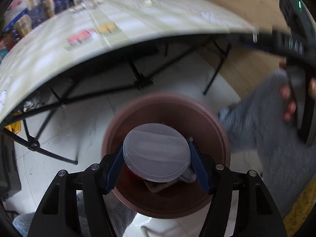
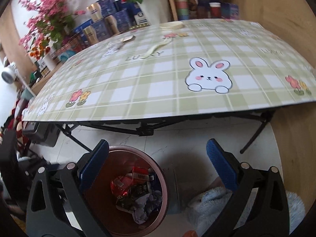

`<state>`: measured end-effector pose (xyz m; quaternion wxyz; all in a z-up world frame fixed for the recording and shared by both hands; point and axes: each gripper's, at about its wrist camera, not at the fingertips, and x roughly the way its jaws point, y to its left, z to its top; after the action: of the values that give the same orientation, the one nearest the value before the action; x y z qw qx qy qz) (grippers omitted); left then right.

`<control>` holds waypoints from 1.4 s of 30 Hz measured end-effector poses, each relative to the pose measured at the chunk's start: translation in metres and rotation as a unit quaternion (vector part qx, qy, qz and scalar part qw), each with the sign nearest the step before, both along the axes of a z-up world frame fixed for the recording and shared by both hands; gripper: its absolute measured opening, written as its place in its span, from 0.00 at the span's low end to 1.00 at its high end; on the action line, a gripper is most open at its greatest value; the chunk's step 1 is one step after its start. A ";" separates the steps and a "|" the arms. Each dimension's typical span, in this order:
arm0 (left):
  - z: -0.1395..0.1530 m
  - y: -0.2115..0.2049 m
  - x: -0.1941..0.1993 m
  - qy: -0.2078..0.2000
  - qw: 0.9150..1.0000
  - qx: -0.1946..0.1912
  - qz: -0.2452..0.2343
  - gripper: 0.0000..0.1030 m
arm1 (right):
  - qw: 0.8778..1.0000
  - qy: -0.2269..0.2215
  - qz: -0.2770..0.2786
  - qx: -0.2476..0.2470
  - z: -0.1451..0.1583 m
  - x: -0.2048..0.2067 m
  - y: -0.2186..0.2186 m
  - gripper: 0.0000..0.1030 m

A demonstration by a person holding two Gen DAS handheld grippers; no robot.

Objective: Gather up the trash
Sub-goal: 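Lower the white lid into the brown bin and open the left tool, then move both open tools back over the table toward the remaining items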

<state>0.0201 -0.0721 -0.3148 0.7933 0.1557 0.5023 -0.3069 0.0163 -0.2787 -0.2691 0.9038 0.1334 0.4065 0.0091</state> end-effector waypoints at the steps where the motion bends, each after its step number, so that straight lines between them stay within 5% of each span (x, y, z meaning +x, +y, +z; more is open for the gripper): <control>1: -0.006 -0.003 -0.002 0.008 1.000 0.011 -0.007 0.61 | 1.000 0.001 -0.001 -0.003 -0.001 -0.001 0.000 0.95; 7: -0.019 -0.011 -0.008 0.014 0.999 0.041 -0.029 0.63 | 1.000 0.004 0.003 -0.019 -0.003 -0.003 0.005 0.95; 12: -0.016 -0.009 -0.008 0.012 0.999 0.034 -0.025 0.83 | 1.000 0.003 0.013 -0.028 -0.003 -0.003 0.009 0.95; 24: 0.020 0.021 0.003 -0.059 0.996 -0.007 0.070 0.92 | 1.000 0.000 0.007 -0.026 -0.002 -0.006 0.008 0.95; 35: 0.061 0.071 0.023 -0.129 0.967 -0.068 0.209 0.94 | 1.000 -0.017 0.012 -0.016 0.007 -0.003 0.006 0.95; 42: 0.088 0.085 0.040 -0.151 0.954 -0.098 0.240 0.94 | 0.998 -0.037 0.032 -0.026 0.025 0.006 0.007 0.95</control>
<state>0.0606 0.0131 -0.2272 0.9215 -0.0030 0.3667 -0.1279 0.0223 -0.2713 -0.2440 0.9204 0.0965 0.3774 0.0329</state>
